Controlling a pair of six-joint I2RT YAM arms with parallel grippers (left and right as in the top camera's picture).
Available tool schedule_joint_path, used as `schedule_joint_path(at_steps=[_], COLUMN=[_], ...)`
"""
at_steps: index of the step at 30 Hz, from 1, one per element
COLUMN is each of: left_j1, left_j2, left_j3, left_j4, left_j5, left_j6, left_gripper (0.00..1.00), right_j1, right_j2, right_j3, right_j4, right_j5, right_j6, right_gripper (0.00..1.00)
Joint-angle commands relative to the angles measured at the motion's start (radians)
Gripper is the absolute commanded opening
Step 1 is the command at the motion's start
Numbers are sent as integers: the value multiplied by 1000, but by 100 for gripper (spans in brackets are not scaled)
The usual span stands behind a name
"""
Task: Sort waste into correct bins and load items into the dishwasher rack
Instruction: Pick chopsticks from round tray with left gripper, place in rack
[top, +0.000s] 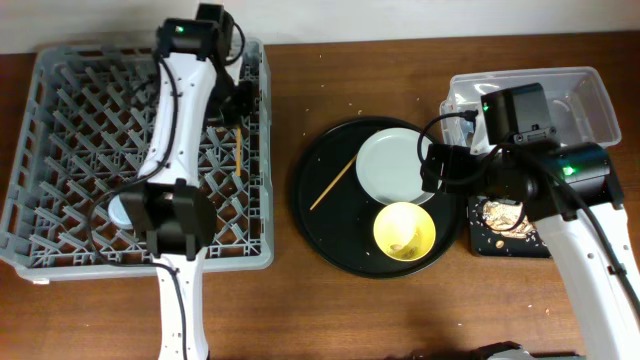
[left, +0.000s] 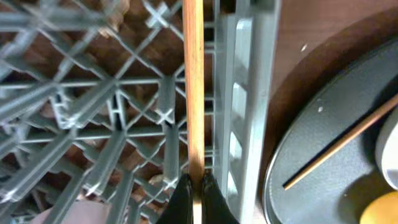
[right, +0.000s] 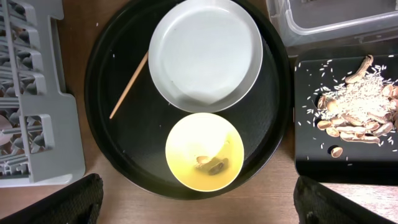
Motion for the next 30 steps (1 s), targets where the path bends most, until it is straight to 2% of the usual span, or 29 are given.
schedule_joint_path(at_steps=[1,4,6,7,8,10,12,14,22,23,24,25,28,29,30], left_j1=[-15,-34,-34,-37,-46,-108,-246,-320,-457,-477,-478,-477,-477,-476,-476], left_j2=[-7,-8,-23,-29,-53,-83,-82,-82,-82,-82,-82,-82,-82,-82,-84], left_j3=[-132,-145,-61,43,89,88,9,-88,-590,-649,-656,-660,-660,-660,-658], left_j4=[56,61,-2,-68,-69,-69,-69,-35,414,472,481,489,504,504,498], left_j5=[24,27,26,26,28,50,39,-5,-5,-73,-86,-91,-90,-91,-109], left_j6=[-12,-12,-12,-12,-12,13,137,200,330,330,330,330,330,328,298], left_gripper=[2,12,23,33,52,52,51,51,50,40,38,30,18,6,0], right_j1=[-5,-5,-5,-5,-5,-5,-5,-5,-5,-5,-5,-5,-5,-5,-5], right_j2=[1,1,1,1,1,1,1,1,1,1,1,1,1,1,1], right_j3=[2,2,2,2,2,2,2,2,2,2,2,2,2,2,2], right_j4=[3,2,3,3,3,3,2,2,3,2,2,3,3,3,2], right_j5=[9,9,9,9,9,9,9,9,9,9,9,9,9,9,9], right_j6=[7,7,7,7,7,7,7,7,7,7,7,7,7,7,7], right_gripper=[99,98,99,99,98,98,98,98,98,98,98,98,98,98,98])
